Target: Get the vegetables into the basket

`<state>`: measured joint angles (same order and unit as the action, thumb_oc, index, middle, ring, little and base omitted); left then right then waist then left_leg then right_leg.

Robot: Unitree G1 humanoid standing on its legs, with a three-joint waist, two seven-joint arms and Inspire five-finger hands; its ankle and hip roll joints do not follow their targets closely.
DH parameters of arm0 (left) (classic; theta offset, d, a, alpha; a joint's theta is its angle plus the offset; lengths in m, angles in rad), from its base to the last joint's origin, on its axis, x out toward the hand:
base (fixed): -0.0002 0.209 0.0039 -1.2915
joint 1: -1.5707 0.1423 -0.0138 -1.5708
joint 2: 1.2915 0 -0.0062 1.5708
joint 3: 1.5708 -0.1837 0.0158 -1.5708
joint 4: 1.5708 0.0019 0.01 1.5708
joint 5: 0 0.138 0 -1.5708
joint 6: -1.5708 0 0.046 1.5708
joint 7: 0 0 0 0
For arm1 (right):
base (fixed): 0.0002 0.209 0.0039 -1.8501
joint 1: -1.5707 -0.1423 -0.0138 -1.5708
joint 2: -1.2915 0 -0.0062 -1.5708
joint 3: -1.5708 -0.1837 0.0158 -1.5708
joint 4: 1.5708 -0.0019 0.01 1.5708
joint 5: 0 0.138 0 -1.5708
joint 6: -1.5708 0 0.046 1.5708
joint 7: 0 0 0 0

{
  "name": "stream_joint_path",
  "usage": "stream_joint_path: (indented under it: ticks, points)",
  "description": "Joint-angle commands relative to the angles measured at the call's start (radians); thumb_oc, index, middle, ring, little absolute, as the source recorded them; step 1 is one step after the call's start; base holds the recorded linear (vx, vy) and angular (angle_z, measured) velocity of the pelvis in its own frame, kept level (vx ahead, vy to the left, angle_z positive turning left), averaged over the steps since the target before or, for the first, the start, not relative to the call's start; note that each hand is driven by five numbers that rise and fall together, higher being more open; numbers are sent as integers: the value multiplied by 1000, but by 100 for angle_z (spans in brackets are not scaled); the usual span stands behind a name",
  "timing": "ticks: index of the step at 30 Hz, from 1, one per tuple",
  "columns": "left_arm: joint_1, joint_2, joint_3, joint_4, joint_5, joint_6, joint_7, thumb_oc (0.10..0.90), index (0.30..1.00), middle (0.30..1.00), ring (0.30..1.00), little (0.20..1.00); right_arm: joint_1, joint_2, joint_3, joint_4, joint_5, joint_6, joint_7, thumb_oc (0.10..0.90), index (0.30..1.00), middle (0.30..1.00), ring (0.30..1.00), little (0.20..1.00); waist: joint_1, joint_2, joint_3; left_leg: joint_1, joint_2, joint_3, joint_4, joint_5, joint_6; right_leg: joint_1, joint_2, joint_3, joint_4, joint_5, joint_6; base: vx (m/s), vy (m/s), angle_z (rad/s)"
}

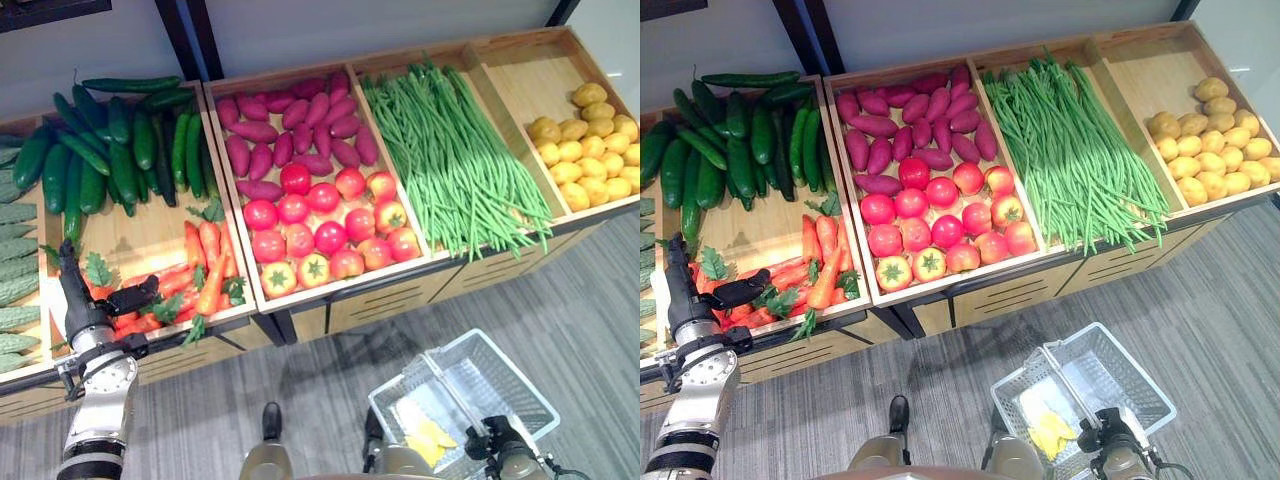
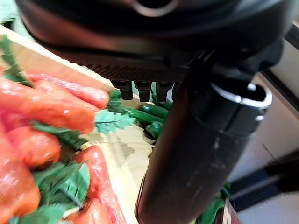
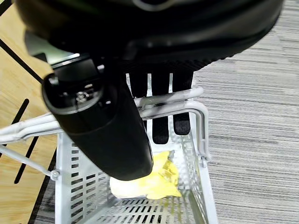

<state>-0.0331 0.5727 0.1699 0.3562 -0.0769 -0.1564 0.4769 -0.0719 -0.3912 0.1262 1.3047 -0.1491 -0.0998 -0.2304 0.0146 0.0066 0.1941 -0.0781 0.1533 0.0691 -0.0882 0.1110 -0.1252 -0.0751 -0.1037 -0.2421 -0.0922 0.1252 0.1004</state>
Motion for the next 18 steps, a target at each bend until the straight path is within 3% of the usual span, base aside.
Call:
stream_joint_path:
  ticks: [1,8,18]
  points:
    - [-130,72,-4,-77,61,-63,-1,900,1000,1000,1000,1000,-22,-52,49,-13,-3,-16,-26,400,300,300,300,300,-15,-63,-33,-74,17,-34,1,12,-39,19,-83,15,6,-25,74,5,0,15]
    - [-178,18,-79,-93,-11,-54,-61,900,1000,1000,1000,1000,-41,-39,72,-9,-7,-4,-17,400,300,300,300,300,-25,-74,-20,-81,17,-31,1,13,-36,7,-82,19,9,-24,73,1,1,1]
    - [-182,-16,-100,-69,-18,-37,-68,900,1000,1000,1000,1000,-51,-28,86,-18,-9,-2,-14,400,300,300,300,300,-30,-84,-11,-80,20,-15,1,10,-32,-8,-83,37,11,-19,73,1,1,-1]
